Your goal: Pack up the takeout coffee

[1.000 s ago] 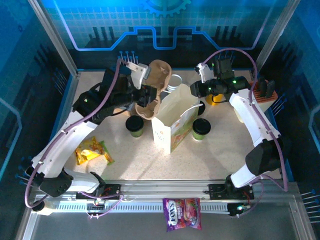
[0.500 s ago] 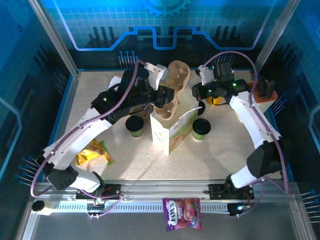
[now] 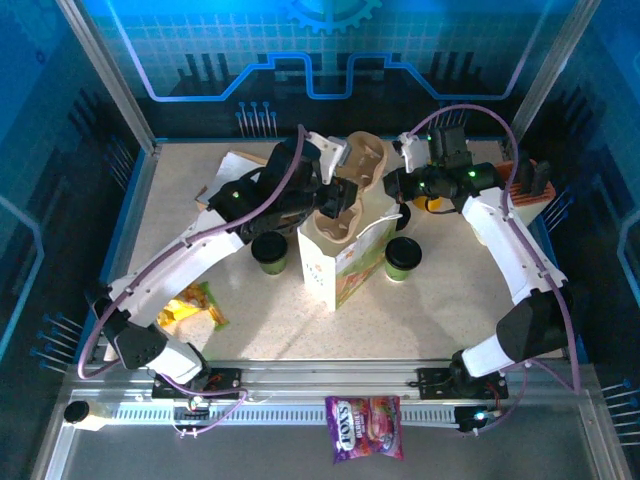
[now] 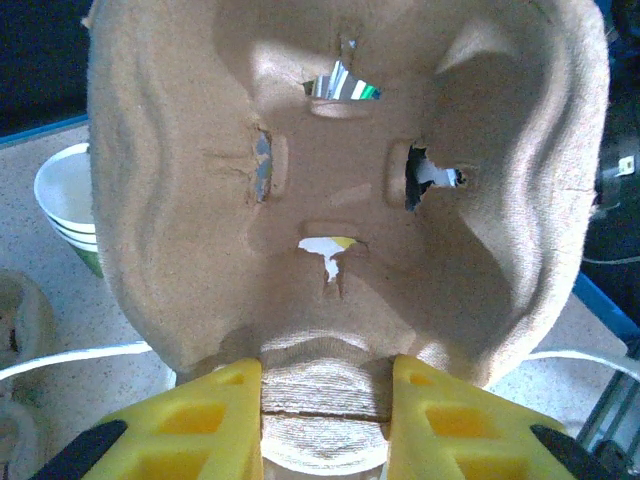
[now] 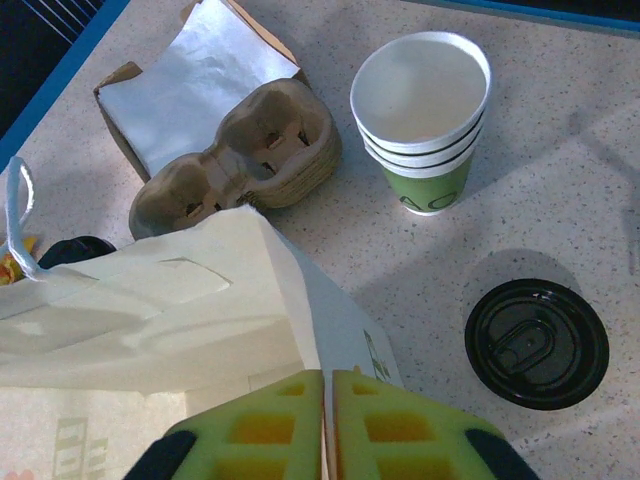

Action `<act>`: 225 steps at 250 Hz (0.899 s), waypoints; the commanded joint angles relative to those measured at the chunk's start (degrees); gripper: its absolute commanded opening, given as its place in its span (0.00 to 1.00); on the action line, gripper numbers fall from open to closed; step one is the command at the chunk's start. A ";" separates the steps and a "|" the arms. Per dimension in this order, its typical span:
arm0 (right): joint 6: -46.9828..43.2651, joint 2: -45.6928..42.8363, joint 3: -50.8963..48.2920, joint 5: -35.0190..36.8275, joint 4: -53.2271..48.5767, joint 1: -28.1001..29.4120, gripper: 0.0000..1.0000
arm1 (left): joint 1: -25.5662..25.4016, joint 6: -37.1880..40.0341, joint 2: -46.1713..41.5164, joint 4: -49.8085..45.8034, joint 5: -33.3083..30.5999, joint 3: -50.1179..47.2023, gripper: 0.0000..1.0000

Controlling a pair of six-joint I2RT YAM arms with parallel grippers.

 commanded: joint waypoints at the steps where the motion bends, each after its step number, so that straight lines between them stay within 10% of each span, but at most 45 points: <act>1: 0.40 -1.21 -0.35 -0.27 -0.06 0.35 0.14 | -0.70 2.61 0.06 1.92 -1.13 -1.35 0.30; 225: 0.06 -0.81 -1.48 1.05 -0.08 -0.03 0.32 | -0.90 6.15 1.32 -0.18 0.19 -5.25 0.31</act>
